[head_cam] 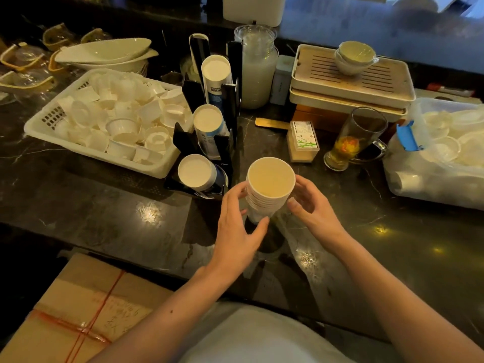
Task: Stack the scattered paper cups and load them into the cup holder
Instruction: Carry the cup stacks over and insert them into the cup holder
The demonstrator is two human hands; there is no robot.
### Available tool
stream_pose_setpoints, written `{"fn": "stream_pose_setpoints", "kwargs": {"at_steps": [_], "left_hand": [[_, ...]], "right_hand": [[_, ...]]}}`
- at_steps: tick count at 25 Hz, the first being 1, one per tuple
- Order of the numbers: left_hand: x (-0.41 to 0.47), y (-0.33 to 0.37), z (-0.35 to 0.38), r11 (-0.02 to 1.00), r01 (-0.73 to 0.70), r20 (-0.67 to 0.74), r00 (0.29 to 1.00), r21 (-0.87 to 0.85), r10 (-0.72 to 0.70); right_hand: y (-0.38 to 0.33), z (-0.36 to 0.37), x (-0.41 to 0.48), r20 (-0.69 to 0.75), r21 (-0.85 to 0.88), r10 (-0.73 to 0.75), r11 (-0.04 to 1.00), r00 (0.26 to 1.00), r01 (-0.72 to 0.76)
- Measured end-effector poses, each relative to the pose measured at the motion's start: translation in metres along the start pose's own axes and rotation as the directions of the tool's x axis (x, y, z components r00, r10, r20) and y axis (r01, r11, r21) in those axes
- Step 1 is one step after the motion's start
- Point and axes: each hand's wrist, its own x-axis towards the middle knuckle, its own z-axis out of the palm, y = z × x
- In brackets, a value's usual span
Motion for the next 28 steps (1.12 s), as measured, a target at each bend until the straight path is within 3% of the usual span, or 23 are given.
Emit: {"fn": "stream_pose_setpoints", "kwargs": {"at_steps": [4,11,18,23,28], "left_hand": [[0.013,-0.024,0.013,0.985,0.169,0.093,0.981,0.031,-0.171],[0.028,-0.027,0.019,0.98,0.197,0.155,0.97,-0.034,-0.189],[0.03,0.019,-0.003,1.0,-0.019,0.221,0.975,0.006,0.017],[0.037,0.063,-0.027,0.992,-0.127,0.157,0.98,0.007,0.124],[0.055,0.075,-0.061,0.969,-0.213,0.076,0.976,0.124,0.205]], "right_hand": [[0.016,0.004,0.008,0.081,0.002,0.028,1.0,0.996,-0.028],[0.024,0.003,0.018,0.149,-0.035,-0.027,0.999,0.988,0.033],[-0.022,-0.031,0.016,0.169,-0.093,-0.167,0.978,0.971,0.185],[-0.067,-0.041,0.021,0.128,-0.091,-0.305,0.944,0.944,0.317],[-0.104,-0.027,0.034,0.138,-0.068,-0.377,0.919,0.916,0.388]]}}
